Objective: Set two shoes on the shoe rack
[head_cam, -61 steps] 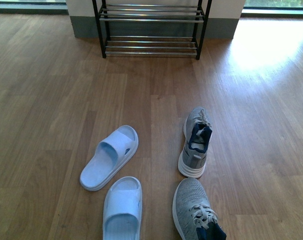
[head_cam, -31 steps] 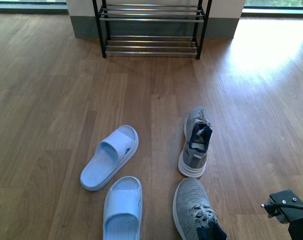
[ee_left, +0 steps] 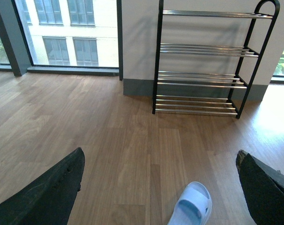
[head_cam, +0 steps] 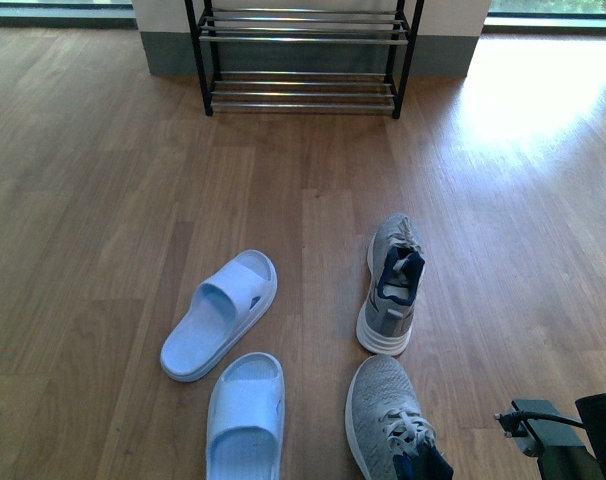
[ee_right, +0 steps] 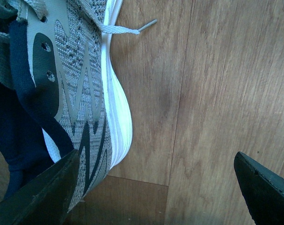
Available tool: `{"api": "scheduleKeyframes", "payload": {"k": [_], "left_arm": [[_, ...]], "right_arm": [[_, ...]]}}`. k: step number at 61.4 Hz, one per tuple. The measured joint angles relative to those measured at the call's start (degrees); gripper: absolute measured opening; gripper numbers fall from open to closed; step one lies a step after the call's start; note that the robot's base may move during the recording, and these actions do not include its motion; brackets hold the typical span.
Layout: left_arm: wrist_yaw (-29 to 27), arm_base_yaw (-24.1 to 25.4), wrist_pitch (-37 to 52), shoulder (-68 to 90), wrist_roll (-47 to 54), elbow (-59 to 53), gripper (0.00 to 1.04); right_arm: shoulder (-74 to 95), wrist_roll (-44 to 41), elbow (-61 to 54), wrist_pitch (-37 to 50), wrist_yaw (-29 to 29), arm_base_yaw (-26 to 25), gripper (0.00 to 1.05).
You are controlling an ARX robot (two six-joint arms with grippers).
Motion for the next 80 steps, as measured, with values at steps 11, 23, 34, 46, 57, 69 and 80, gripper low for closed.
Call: {"api": "scheduleKeyframes", "payload": {"k": [11, 23, 34, 46, 57, 69, 80], "left_arm": [[0.00, 0.00, 0.00, 0.00, 0.00, 0.00, 0.95], [0.00, 0.00, 0.00, 0.00, 0.00, 0.00, 0.95], [0.00, 0.00, 0.00, 0.00, 0.00, 0.00, 0.95], [0.00, 0.00, 0.00, 0.00, 0.00, 0.00, 0.95], [0.00, 0.00, 0.00, 0.00, 0.00, 0.00, 0.95], [0.00, 0.00, 0.00, 0.00, 0.00, 0.00, 0.95], [0.00, 0.00, 0.00, 0.00, 0.00, 0.00, 0.95]], "right_arm": [[0.22, 0.55, 1.40, -0.81, -0.50, 1.88, 0.95], [2.29, 1.01, 3.43, -0.70, -1.49, 2.12, 0.95], [0.37, 1.81, 2.80, -1.81, -1.88, 1.40, 0.95], [-4.44, 2.93, 0.07, -1.51, -2.14, 3.21, 0.95], [-2.32, 4.11, 0.81, -0.09, -1.73, 5.35, 0.95], [2.05, 4.52, 3.23, 0.04, -0.63, 5.62, 0.95], [4.81, 4.52, 5.57, 2.36, -0.90, 4.72, 0.95]]}}
